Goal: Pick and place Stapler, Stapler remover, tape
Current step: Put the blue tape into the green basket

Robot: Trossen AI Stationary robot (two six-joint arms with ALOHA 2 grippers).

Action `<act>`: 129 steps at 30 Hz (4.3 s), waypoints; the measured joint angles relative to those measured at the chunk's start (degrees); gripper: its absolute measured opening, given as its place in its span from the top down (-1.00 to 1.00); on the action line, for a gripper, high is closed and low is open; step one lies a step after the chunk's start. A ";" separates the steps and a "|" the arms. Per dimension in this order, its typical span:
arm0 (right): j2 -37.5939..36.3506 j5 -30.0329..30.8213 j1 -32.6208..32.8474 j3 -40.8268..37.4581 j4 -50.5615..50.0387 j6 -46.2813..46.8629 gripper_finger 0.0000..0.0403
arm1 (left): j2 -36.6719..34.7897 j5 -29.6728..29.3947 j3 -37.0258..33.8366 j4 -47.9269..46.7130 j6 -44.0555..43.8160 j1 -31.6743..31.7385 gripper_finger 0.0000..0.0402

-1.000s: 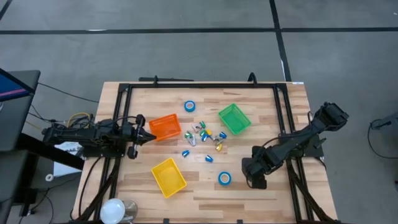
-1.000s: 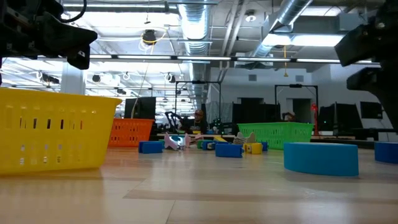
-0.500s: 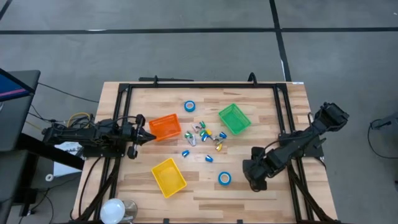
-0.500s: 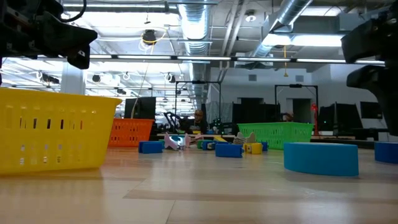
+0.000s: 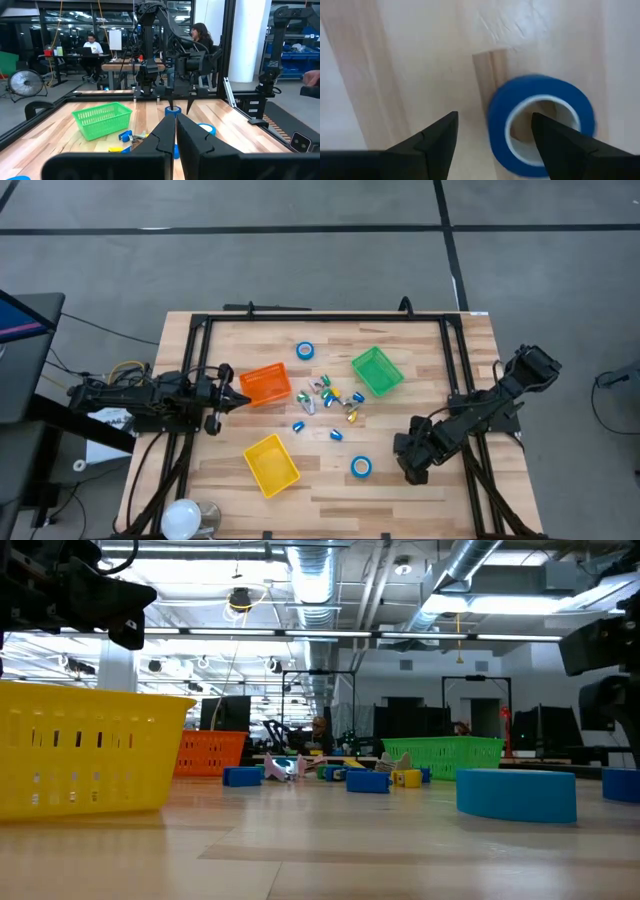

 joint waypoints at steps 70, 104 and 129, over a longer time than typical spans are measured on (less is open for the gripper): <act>-15.46 -1.75 -39.88 11.13 -5.53 -34.25 0.75 | 0.00 0.01 0.00 0.60 -0.01 -0.02 0.96; -0.63 -9.26 -60.17 11.13 6.68 -45.27 0.77 | 0.00 0.00 0.00 1.60 0.00 -0.02 0.96; 1.02 -12.53 -60.98 11.13 8.04 -46.18 -0.13 | 0.00 0.02 0.00 2.16 -0.01 -0.01 0.96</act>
